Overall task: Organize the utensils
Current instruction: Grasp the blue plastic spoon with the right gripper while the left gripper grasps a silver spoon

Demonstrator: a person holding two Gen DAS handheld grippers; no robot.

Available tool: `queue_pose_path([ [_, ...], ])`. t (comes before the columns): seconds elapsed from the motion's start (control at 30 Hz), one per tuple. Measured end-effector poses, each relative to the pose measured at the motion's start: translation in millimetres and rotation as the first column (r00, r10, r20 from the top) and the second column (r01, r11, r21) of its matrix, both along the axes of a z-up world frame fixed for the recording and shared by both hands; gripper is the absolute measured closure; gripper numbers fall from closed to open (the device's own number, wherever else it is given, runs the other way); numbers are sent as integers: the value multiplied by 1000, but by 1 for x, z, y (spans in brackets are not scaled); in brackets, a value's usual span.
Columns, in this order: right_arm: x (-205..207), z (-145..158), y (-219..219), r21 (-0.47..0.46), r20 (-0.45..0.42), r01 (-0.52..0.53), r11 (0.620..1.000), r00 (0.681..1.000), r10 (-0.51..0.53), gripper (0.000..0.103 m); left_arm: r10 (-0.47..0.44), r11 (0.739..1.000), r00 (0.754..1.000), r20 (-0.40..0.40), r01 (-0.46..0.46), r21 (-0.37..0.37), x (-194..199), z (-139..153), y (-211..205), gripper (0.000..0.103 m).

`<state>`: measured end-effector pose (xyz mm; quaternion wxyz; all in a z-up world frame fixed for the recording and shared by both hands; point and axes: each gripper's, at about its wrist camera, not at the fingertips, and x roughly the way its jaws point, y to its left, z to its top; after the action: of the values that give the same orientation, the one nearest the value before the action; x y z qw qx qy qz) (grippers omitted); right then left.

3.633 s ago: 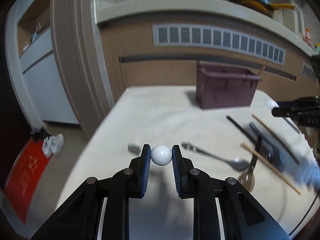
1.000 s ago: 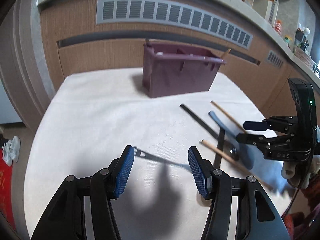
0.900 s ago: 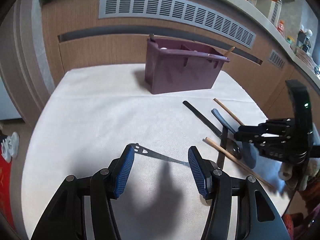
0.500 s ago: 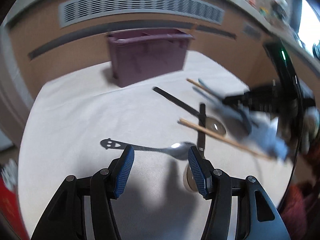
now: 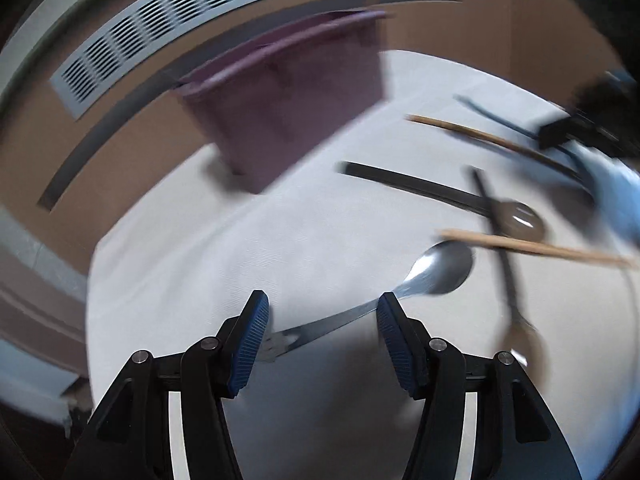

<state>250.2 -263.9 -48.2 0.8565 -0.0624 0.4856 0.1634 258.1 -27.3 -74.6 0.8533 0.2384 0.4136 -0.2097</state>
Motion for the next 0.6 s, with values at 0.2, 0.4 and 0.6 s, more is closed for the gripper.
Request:
queue_pose_path([
  [0.2,0,-3,-1,5,-14,-4,1000,1000,4,96,28,974,983,-181,-68,-216,19,-3,29,45],
  [0.4,0,-5,-2,16,-21,-4,1000,1000,5,96,-159,956,946,-283,76,-284,-28,1,14,45],
  [0.6,0,-3,0,27,-18,-16,1000,1000,17,95,-146,952,970,-196,84,-293,-24,19,9,45],
])
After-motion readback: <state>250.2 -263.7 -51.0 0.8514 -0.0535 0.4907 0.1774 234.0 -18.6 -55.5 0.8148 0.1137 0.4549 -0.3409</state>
